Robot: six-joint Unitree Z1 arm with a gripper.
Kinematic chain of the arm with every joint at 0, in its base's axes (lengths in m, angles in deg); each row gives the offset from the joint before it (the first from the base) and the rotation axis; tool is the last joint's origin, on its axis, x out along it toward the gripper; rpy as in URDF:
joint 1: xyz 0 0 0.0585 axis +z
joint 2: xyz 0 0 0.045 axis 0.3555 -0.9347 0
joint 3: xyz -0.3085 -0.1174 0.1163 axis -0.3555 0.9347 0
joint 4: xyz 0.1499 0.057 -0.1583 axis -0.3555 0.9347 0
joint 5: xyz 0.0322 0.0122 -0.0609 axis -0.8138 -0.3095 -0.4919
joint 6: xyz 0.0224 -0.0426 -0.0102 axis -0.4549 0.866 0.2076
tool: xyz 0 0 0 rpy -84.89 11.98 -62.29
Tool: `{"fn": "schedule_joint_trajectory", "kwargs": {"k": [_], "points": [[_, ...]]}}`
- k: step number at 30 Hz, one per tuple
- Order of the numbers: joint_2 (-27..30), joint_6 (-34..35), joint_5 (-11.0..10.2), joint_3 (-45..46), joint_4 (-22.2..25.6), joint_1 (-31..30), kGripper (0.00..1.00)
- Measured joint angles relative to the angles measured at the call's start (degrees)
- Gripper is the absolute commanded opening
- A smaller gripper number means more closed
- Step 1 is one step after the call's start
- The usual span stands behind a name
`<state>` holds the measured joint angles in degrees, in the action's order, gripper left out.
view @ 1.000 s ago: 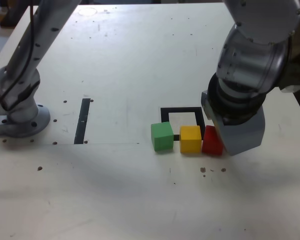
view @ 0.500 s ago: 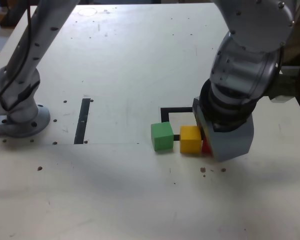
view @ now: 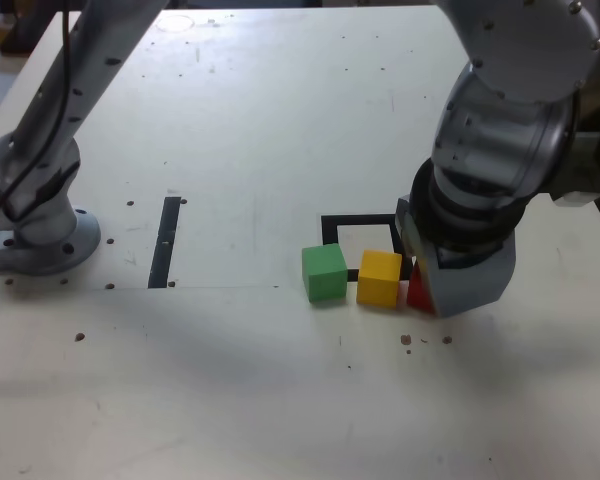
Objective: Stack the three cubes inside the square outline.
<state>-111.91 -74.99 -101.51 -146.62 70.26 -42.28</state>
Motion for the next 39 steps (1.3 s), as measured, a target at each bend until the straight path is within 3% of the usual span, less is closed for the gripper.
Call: {"fn": "schedule_joint_trajectory", "kwargs": {"k": [20,29,33,39], "points": [[-0.5,0.5,0.1,-2.2,2.3,0.1,0.33],[3.2,1.8,0.1,-6.8,8.7,2.0,0.33],[5.2,5.9,0.2,-9.3,13.3,3.7,0.33],[5.5,15.1,4.5,-10.0,17.8,7.4,0.33]]}}
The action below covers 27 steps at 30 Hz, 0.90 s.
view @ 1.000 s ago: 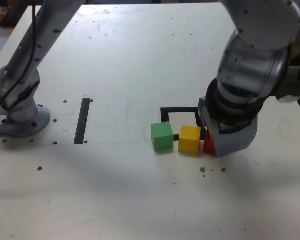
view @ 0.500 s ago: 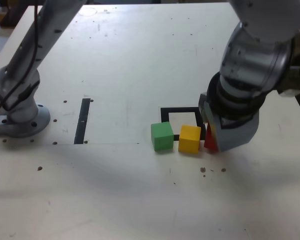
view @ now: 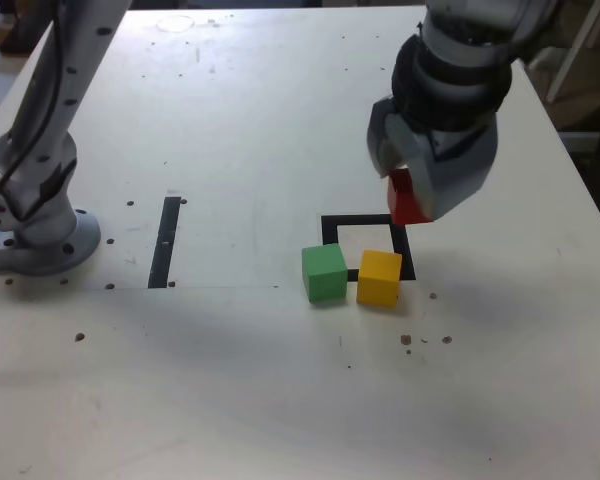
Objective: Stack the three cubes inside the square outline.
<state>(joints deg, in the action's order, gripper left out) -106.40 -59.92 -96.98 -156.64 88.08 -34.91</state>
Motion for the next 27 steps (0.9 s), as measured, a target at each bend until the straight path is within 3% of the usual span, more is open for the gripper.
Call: {"fn": "schedule_joint_trajectory", "kwargs": {"k": [12,27], "points": [[0.6,13.1,6.2,3.7,0.3,4.8,0.33],[-0.7,36.3,9.2,9.3,-0.6,10.2,0.33]]}}
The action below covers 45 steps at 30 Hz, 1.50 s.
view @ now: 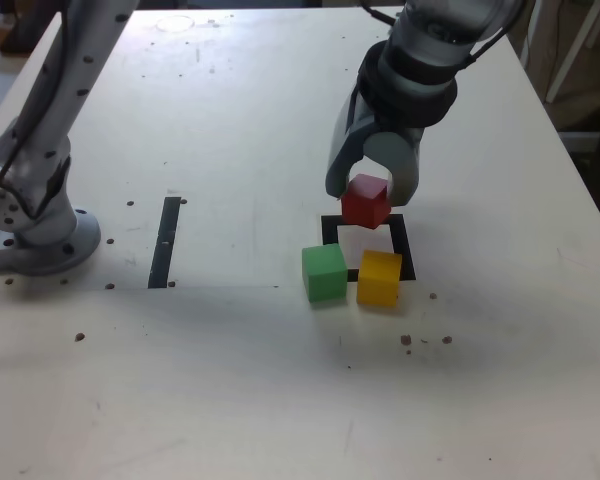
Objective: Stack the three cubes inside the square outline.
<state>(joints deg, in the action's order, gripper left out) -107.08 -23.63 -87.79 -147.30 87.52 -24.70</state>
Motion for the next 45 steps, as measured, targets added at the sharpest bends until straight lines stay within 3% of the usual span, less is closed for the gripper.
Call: {"fn": "schedule_joint_trajectory", "kwargs": {"k": [10,23,25,30,32,45], "points": [[-2.7,12.0,1.0,0.6,0.7,0.8,0.33],[-4.3,13.0,4.2,-0.7,1.5,0.8,0.33],[-4.5,13.0,4.4,-0.8,1.5,0.8,0.40],[-5.0,12.1,4.8,-1.5,1.1,0.7,0.83],[-5.1,11.5,5.1,-1.5,0.7,0.7,0.94],[-4.2,11.1,5.4,-0.2,0.6,0.7,0.99]]}}
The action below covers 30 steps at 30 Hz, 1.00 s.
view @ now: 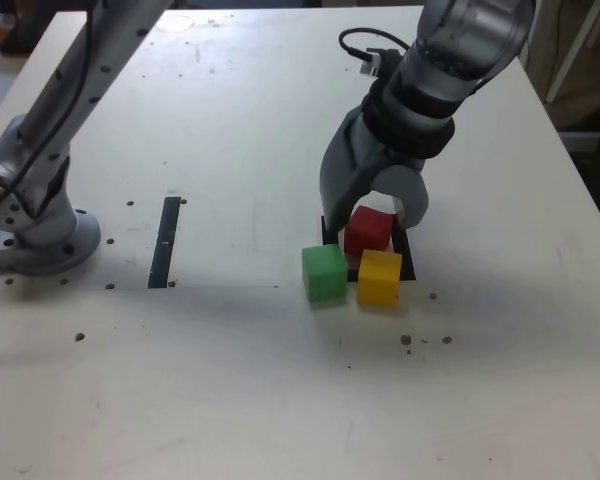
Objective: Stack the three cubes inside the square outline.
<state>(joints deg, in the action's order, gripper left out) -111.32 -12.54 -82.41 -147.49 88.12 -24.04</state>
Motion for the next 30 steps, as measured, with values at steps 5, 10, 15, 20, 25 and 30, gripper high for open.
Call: {"fn": "schedule_joint_trajectory", "kwargs": {"k": [5,10,15,20,25,30], "points": [[2.9,-0.9,-3.3,0.1,0.3,-0.4,0.99],[5.9,-3.5,-6.6,-0.4,0.5,-1.5,1.00],[6.7,-5.6,-7.2,-0.8,0.5,-3.3,1.00],[7.8,-6.4,-7.2,-2.1,0.8,-8.1,1.00],[8.2,-4.8,-6.7,-3.7,1.5,-12.2,1.00],[7.7,-2.8,-5.1,-4.8,1.6,-15.7,1.00]]}}
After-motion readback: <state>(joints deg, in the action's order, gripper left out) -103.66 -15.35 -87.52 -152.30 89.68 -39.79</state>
